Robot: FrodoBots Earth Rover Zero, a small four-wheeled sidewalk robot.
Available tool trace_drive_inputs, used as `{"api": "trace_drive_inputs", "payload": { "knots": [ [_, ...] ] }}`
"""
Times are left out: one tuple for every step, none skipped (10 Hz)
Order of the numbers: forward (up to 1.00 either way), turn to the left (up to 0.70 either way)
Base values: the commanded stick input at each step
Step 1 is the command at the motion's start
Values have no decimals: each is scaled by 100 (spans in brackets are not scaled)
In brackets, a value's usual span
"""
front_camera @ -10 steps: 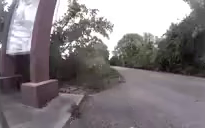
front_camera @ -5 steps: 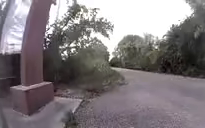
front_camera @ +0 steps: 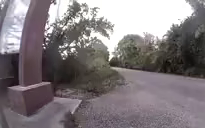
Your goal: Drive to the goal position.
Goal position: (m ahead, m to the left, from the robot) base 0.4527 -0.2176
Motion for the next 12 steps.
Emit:
{"api": "trace_drive_inputs", "payload": {
  "knots": [
    [0, 0],
    [0, 0],
    [0, 0],
    [-1, 0],
    [-3, 0],
    [-4, 1],
    [-5, 1],
    [-28, 38],
    [-53, 45],
    [-70, 35],
    [-70, 35],
    [-70, 35]
  ]
}}
